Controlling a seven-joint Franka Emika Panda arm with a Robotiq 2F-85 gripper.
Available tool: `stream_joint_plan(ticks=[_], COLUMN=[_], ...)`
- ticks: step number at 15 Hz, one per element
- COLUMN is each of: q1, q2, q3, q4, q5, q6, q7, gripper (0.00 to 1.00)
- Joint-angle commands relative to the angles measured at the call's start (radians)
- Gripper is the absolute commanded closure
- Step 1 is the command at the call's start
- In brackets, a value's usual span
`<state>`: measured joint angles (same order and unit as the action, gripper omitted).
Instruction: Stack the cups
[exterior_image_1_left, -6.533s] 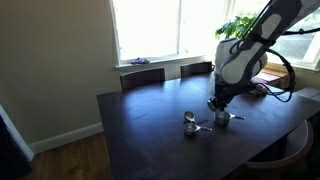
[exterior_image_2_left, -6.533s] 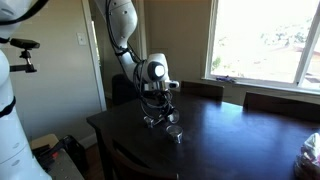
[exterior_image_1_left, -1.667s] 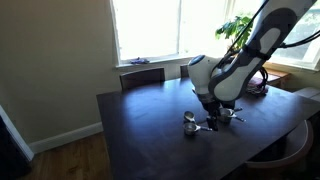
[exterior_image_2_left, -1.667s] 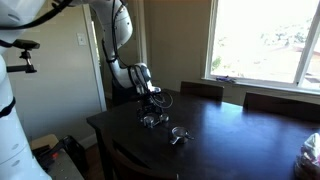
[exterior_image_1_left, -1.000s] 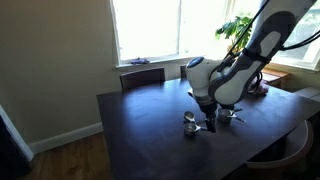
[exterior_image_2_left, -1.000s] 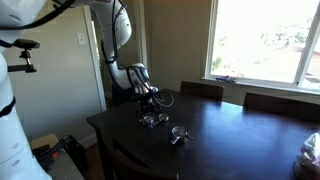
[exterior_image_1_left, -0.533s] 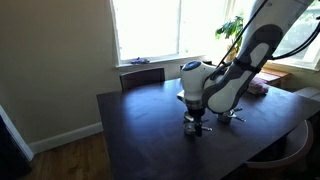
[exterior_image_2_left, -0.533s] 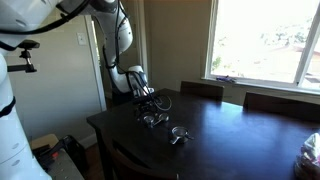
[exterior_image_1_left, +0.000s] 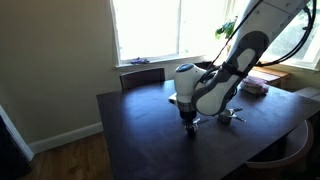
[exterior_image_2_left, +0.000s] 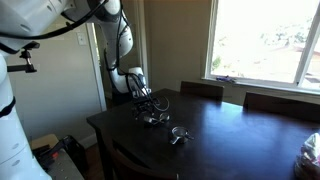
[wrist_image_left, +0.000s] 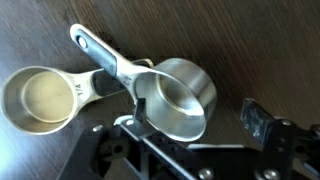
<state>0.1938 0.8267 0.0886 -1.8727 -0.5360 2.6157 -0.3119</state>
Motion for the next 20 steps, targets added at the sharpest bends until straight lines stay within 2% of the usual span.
stream_joint_plan(ticks=[1,5,10,14,20], q1=[-0.001,0.043,0.091,0.143,0.172], q2=[0.004,-0.037,-0.073,-0.094,-0.098], q3=[0.004,-0.049,-0.11,-0.163,-0.18], q4=[0.004,-0.049,-0.105,-0.14,-0.156], q5=[0.027,-0.01,-0.047,-0.098,-0.181], q6=[0.001,0.036,0.109,0.161,0.183], q7=[-0.042,0.031,0.116,0.208,0.263], gripper=[0.03,0.07,0.05,0.09,0.03])
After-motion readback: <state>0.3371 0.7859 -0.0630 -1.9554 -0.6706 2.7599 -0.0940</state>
